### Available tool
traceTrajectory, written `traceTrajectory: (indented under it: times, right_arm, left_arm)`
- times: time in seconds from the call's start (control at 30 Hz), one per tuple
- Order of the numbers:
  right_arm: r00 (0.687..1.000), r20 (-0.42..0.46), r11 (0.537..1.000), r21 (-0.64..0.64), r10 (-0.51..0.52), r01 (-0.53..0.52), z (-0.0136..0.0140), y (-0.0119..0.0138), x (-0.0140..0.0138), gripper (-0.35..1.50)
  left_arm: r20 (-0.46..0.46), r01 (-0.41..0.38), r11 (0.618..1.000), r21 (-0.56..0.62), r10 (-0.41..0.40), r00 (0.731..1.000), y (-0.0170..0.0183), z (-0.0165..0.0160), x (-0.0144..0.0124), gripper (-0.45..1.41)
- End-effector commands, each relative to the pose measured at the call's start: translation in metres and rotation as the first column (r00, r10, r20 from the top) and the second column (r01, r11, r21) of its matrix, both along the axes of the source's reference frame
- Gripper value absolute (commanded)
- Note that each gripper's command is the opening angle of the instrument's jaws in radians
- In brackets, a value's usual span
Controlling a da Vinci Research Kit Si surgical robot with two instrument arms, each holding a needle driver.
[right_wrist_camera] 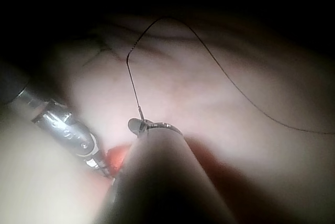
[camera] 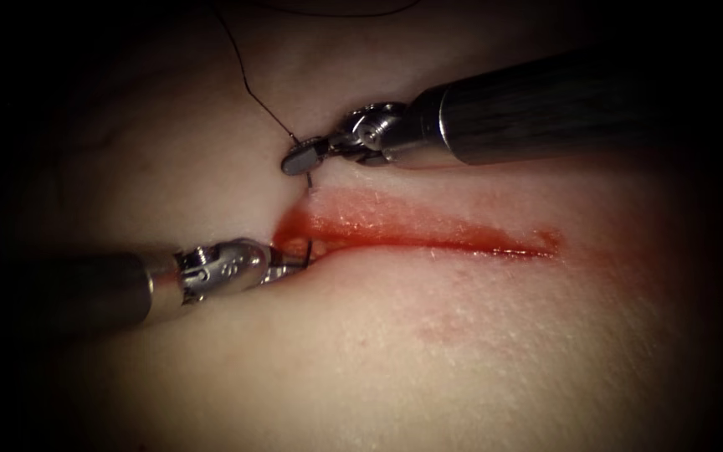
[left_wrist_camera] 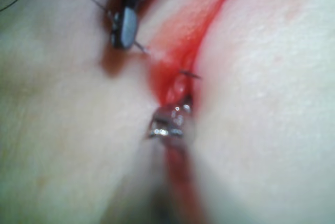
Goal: Wound Closure
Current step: Use the right gripper to throw the needle through the top of the incision.
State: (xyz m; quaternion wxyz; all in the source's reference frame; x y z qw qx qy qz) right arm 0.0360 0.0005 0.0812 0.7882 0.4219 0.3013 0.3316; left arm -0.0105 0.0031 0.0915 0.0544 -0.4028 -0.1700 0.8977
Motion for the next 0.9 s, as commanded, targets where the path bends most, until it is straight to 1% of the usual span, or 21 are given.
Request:
traceTrajectory:
  times: [0.03, 0.37, 0.6, 0.77, 0.9]
  right_arm:
    - [1.000, 0.001, 1.000, 0.011, -0.002, 0.002, 0.0006, -0.0005, 0.0006, -0.35]
    - [1.000, 0.018, 0.995, 0.097, 0.001, -0.003, 0.0001, -0.0024, 0.0008, -0.35]
    - [1.000, 0.026, 0.992, 0.129, -0.007, 0.003, 0.0001, -0.0037, 0.0005, -0.35]
    - [0.999, 0.043, 0.988, 0.157, -0.003, -0.004, 0.0002, -0.0048, 0.0002, -0.35]
    - [0.998, 0.061, 0.979, 0.206, -0.002, -0.011, 0.0000, -0.0058, 0.0000, -0.35]
  left_arm:
    - [0.002, -0.001, 1.000, 0.002, 0.001, 1.000, -0.0004, 0.0007, -0.0006, -0.35]
    - [0.002, -0.001, 1.000, 0.002, 0.001, 1.000, -0.0004, 0.0007, -0.0006, -0.35]
    - [0.002, -0.002, 1.000, 0.002, 0.002, 1.000, -0.0004, 0.0007, -0.0005, -0.35]
    - [0.002, -0.001, 1.000, 0.002, 0.001, 1.000, -0.0004, 0.0007, -0.0006, -0.35]
    - [0.002, -0.001, 1.000, 0.002, 0.001, 1.000, -0.0003, 0.0008, -0.0007, -0.35]
